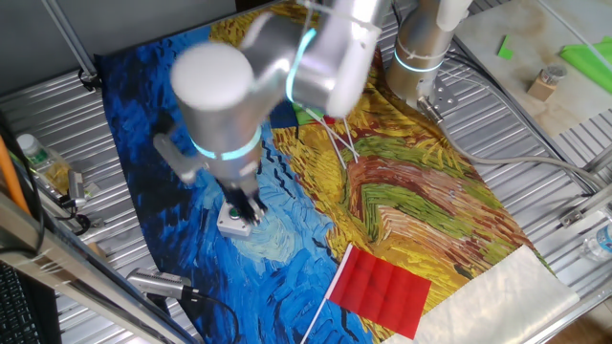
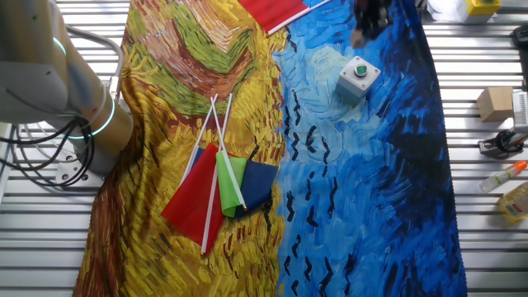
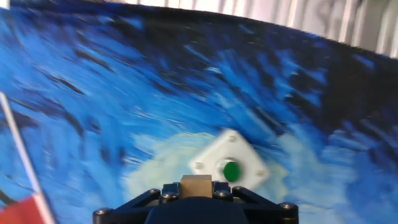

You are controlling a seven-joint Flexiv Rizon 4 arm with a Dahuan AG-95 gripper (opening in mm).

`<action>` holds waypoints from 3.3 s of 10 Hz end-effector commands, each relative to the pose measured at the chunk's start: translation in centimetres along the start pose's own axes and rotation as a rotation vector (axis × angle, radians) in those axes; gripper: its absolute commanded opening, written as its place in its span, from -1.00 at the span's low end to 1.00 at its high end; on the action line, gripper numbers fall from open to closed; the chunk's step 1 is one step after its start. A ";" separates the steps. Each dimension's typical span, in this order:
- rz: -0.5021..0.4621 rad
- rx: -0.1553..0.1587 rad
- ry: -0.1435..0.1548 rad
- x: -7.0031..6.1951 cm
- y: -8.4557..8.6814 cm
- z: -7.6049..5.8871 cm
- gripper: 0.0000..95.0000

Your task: Pick up the small block on the left and move it to the right

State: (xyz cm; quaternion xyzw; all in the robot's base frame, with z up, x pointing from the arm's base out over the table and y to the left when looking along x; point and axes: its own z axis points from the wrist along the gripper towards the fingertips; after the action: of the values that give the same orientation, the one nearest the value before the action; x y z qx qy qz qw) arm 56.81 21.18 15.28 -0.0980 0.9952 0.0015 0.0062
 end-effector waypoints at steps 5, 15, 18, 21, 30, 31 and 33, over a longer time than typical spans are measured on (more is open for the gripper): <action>0.044 -0.041 -0.058 -0.5 3.2 2.6 -1.00; 0.030 -0.033 -0.096 0.4 4.3 7.8 -1.00; 0.024 -0.029 -0.115 0.7 4.6 8.8 -1.00; 0.019 -0.027 -0.125 0.8 4.7 9.1 -1.00; 0.018 -0.023 -0.151 1.0 5.0 9.8 -1.00; 0.012 -0.024 -0.153 1.0 5.0 9.8 -1.00; -0.002 -0.024 -0.154 1.0 4.9 9.8 -1.00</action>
State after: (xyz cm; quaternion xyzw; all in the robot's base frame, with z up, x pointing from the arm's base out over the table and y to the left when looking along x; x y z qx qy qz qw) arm 54.97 25.87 5.50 -0.0996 0.9914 0.0210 0.0823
